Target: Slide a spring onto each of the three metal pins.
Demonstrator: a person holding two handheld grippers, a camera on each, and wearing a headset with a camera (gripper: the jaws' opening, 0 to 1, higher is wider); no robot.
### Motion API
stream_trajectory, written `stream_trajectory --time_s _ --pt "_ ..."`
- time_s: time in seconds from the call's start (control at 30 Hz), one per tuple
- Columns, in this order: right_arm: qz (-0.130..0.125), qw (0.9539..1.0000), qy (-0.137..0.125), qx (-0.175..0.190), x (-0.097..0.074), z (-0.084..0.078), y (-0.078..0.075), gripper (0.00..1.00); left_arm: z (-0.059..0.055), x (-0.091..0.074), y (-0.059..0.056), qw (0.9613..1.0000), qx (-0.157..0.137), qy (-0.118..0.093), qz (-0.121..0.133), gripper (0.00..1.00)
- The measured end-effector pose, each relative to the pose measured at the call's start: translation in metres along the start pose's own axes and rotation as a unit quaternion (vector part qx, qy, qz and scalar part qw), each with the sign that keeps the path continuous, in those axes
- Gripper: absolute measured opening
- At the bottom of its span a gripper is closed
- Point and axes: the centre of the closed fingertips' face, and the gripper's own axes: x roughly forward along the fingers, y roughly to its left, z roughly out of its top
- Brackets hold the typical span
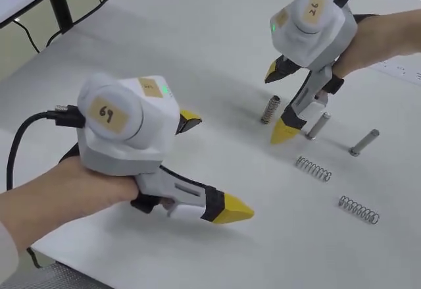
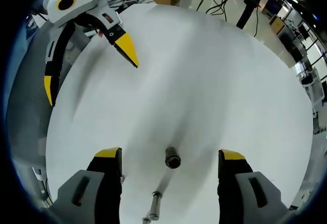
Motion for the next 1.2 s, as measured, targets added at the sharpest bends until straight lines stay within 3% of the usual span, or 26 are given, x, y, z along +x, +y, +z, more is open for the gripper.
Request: stream_trajectory --time_s 0.3,0.4,0.73,0.97,1.13,1.2 --pt "-0.015 0.9995 -0.023 0.018 -0.004 -0.004 0.007 0.78 0.001 0.0 0.001 1.0 -0.001 0.001 0.003 0.93" --pt "-0.03 0.9977 -0.053 0.031 -0.012 0.001 0.008 0.8 0.005 -0.003 0.003 1.0 -0.005 -0.006 0.006 0.93" --pt "-0.066 0.9901 -0.102 0.07 -0.035 -0.005 0.012 0.84 0.011 -0.005 0.008 0.9999 0.001 -0.008 0.006 0.93" --pt "-0.095 0.9782 -0.144 0.115 -0.053 -0.015 0.027 0.85 0.017 -0.005 0.011 0.9999 0.009 -0.008 0.002 0.93" --pt "-0.119 0.9709 -0.158 0.135 -0.065 -0.027 0.037 0.84 0.019 -0.005 0.009 0.9999 0.015 -0.005 -0.004 0.93" --pt "-0.128 0.9629 -0.175 0.161 -0.073 -0.034 0.046 0.84 0.02 -0.005 0.007 0.9998 0.019 -0.003 -0.008 0.93"
